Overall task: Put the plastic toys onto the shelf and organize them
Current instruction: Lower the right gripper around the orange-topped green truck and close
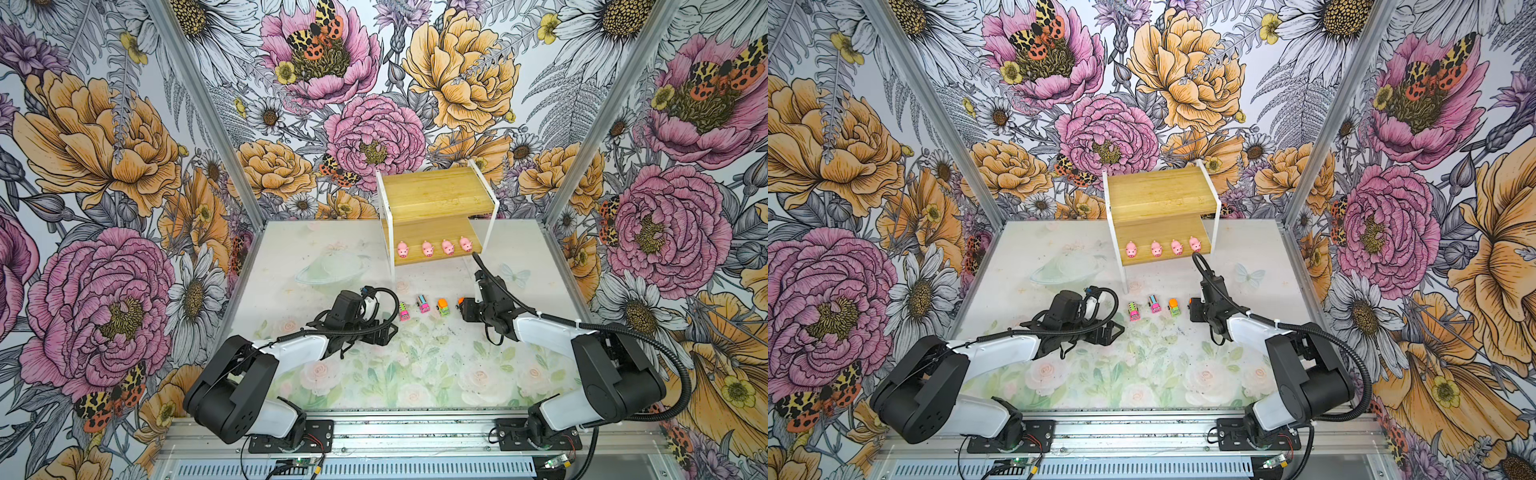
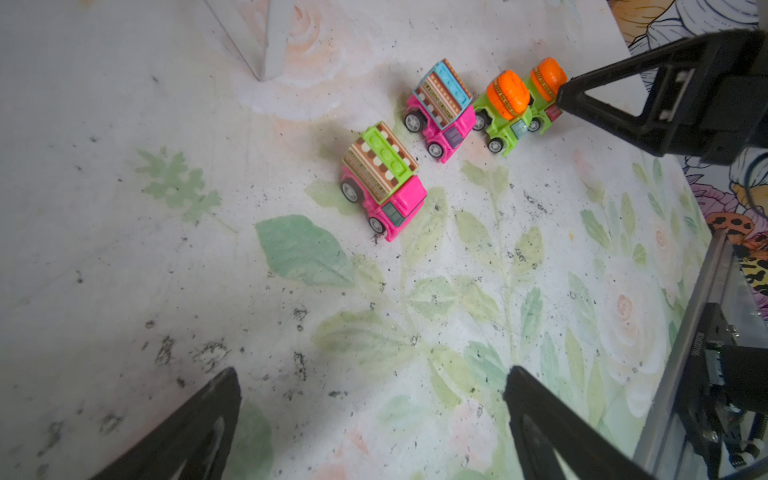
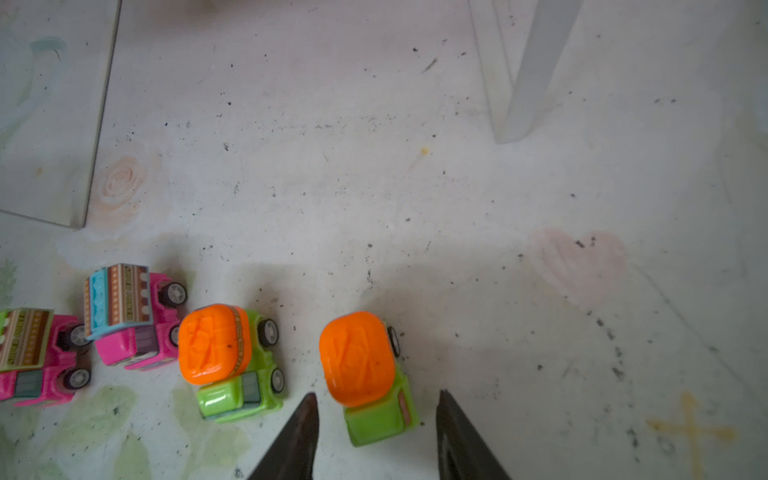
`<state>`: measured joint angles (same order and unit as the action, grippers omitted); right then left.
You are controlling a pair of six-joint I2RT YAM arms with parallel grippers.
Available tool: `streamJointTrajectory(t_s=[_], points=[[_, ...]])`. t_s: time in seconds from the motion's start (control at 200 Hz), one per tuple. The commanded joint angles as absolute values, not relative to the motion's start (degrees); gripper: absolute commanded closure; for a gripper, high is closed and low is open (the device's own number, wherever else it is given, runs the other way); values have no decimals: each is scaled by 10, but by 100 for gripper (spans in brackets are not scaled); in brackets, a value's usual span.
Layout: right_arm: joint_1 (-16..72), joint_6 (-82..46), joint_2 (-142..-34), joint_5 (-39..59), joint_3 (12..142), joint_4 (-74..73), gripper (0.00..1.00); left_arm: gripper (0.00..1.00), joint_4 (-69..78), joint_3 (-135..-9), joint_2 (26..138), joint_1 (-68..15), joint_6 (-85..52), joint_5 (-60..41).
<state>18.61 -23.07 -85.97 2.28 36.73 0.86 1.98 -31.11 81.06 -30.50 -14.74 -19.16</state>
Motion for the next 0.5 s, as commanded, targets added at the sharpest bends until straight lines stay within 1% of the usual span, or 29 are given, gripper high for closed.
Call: streamJointTrajectory(t_s=[0.0, 0.255, 0.495], points=[[179, -215, -873, 38, 388, -8, 53, 1, 32, -328, 813, -312, -137, -196], [175, -210, -908, 54, 409, -11, 53, 1, 32, -333, 822, -315, -145, -186], [175, -209, -916, 58, 416, -3, 55, 1, 30, -337, 836, -316, -154, -177]])
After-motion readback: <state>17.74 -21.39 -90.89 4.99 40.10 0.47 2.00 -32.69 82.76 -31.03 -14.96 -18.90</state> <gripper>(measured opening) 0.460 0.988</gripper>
